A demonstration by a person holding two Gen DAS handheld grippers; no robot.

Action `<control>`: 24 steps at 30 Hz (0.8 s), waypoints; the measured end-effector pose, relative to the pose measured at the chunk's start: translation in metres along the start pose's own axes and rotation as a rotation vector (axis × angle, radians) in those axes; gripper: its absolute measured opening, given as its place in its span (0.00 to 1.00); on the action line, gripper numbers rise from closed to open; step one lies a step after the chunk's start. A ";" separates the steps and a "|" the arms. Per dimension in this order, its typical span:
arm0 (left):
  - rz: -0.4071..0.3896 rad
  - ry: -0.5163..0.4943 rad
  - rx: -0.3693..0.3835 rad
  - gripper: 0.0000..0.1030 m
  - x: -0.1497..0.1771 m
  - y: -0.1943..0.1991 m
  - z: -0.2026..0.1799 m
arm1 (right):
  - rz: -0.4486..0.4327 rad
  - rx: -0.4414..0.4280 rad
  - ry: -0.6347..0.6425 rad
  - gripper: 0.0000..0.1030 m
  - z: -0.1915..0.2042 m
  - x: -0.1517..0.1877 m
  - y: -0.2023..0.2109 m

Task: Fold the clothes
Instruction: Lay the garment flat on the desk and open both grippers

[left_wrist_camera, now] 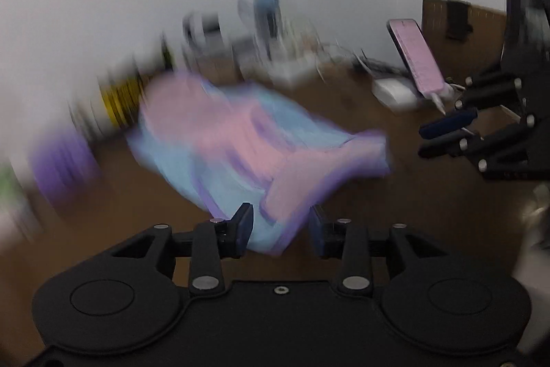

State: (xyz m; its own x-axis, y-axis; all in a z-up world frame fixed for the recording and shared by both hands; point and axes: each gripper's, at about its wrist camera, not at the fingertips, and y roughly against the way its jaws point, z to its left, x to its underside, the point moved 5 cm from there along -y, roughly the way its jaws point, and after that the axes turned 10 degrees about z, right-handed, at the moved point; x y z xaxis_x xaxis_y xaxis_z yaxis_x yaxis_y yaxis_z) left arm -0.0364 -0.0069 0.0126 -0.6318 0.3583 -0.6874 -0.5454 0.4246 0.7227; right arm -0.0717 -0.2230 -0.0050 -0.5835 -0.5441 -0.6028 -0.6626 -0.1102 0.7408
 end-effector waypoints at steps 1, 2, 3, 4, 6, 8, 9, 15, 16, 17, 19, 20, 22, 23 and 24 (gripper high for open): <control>-0.011 0.025 0.001 0.62 -0.003 0.008 0.014 | 0.028 -0.036 -0.003 0.44 0.005 0.011 -0.003; -0.045 0.054 -0.040 0.68 -0.011 0.016 0.026 | 0.020 -0.041 -0.012 0.52 0.003 0.003 0.000; -0.077 0.083 -0.083 0.77 -0.021 0.022 0.037 | 0.007 -0.039 -0.024 0.66 0.000 -0.005 0.003; -0.086 0.100 -0.146 0.78 -0.039 0.016 0.049 | -0.015 -0.023 -0.044 0.68 -0.007 -0.014 0.004; -0.079 0.121 -0.234 0.78 -0.070 0.004 0.072 | -0.038 -0.001 -0.079 0.68 -0.014 -0.040 0.000; -0.038 0.131 -0.293 0.78 -0.090 -0.035 0.084 | -0.044 0.034 -0.141 0.67 -0.029 -0.064 -0.031; -0.006 0.134 -0.323 0.76 -0.100 -0.055 0.093 | -0.022 0.046 -0.168 0.65 -0.038 -0.075 -0.052; 0.038 0.103 -0.369 0.68 -0.116 -0.093 0.110 | 0.042 -0.002 -0.290 0.45 -0.085 -0.113 -0.131; 0.039 0.097 -0.378 0.68 -0.117 -0.099 0.114 | 0.040 0.003 -0.278 0.45 -0.088 -0.121 -0.141; 0.050 0.084 -0.371 0.68 -0.118 -0.105 0.116 | 0.039 0.001 -0.267 0.45 -0.092 -0.131 -0.152; 0.073 0.067 -0.353 0.65 -0.119 -0.118 0.121 | 0.043 -0.020 -0.261 0.45 -0.100 -0.146 -0.171; 0.091 0.065 -0.339 0.61 -0.120 -0.125 0.124 | 0.051 -0.035 -0.260 0.45 -0.103 -0.153 -0.180; 0.110 0.096 -0.331 0.19 -0.118 -0.132 0.130 | 0.075 -0.054 -0.250 0.45 -0.109 -0.161 -0.199; 0.118 0.123 -0.329 0.11 -0.116 -0.136 0.135 | 0.082 -0.059 -0.244 0.45 -0.110 -0.164 -0.207; 0.104 0.168 -0.326 0.08 -0.117 -0.139 0.142 | 0.089 -0.064 -0.238 0.39 -0.111 -0.167 -0.215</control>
State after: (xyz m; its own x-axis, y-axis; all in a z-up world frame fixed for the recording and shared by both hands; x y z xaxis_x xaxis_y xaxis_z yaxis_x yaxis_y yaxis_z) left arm 0.1918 0.0098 -0.0176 -0.7597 0.2324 -0.6073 -0.6032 0.0971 0.7917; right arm 0.2207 -0.2006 -0.0310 -0.7370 -0.3439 -0.5819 -0.5775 -0.1271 0.8064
